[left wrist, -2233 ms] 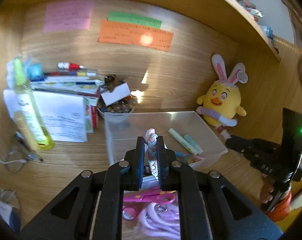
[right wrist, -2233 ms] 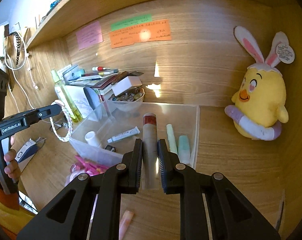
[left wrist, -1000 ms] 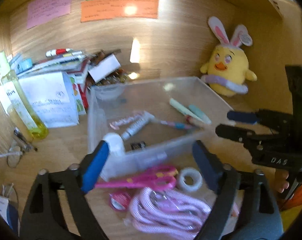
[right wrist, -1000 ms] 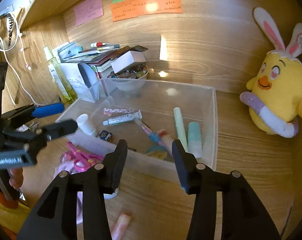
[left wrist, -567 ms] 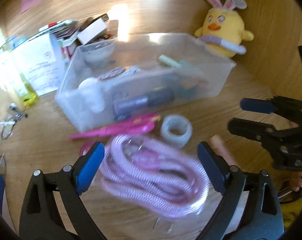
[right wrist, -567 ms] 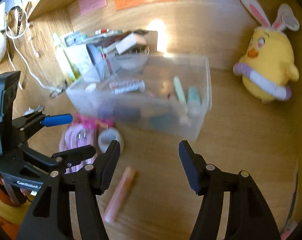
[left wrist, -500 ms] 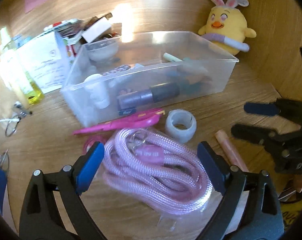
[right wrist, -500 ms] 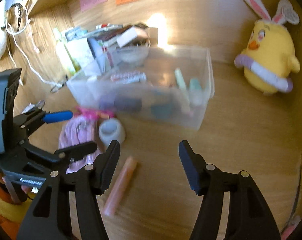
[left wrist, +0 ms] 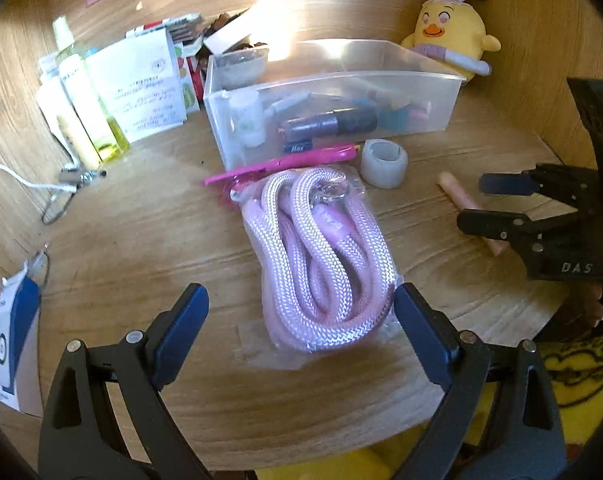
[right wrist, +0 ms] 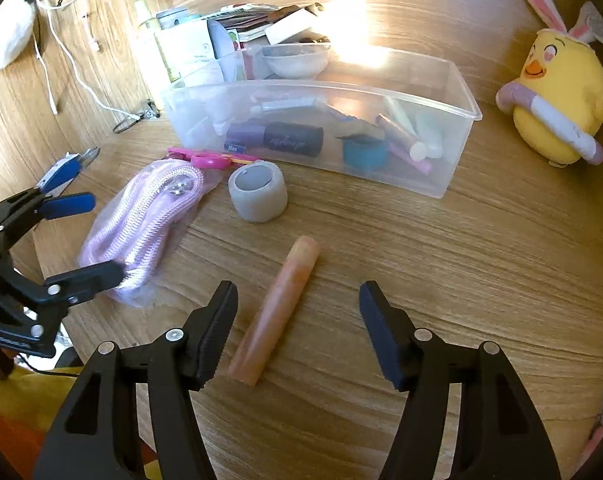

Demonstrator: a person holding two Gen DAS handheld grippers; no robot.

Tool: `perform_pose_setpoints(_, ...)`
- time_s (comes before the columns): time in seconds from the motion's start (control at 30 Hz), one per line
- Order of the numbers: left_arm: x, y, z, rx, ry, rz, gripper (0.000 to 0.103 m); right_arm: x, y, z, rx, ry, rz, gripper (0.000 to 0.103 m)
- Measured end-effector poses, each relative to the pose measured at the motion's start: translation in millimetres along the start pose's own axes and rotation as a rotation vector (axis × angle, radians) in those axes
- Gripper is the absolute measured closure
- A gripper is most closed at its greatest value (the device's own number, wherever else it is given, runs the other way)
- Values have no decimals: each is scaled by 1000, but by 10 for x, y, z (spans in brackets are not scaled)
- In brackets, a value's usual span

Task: Organize objects
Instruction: 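Grasp the bagged pink rope with the left tool while the right tool grasps another peach stick, then lower the rope bag into the box with the left tool while the right tool drops the stick in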

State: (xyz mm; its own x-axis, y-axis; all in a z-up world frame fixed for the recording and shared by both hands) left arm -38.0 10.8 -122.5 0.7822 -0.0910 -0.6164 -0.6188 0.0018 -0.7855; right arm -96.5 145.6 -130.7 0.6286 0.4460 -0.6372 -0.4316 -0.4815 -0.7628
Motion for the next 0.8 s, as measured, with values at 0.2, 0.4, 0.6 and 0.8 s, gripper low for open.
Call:
perform_pose_setpoints(0.2, -118, 100, 59, 61, -39, -11, 8, 21, -26, 10, 62, -13, 16, 65)
perform_pose_setpoints(0.4, -141, 336, 48, 39, -58, -33, 9, 15, -52, 86, 82, 16, 28, 88)
perform_pose_setpoints(0.6, -158, 267, 85, 52, -45, -4, 37, -3, -82, 168, 75, 65, 43, 89)
perform_pose_setpoints(0.8, -133, 99, 40, 76, -64, 20, 41, -122, -194, 178, 83, 67, 82, 89)
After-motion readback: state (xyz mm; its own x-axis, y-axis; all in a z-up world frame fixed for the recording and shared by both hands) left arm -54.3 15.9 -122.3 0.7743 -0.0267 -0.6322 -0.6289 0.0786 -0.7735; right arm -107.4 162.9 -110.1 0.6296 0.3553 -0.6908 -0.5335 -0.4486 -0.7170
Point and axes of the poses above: each gripper's, at about its wrist camera, not at the fingertips, and y roughly the way its jaws point, z to its right, x to its underside, the point moved 8 cm from there along y, roughly the way its jaws point, and after that the axes turned 2 degrees about -x, right-handed, at the moved point
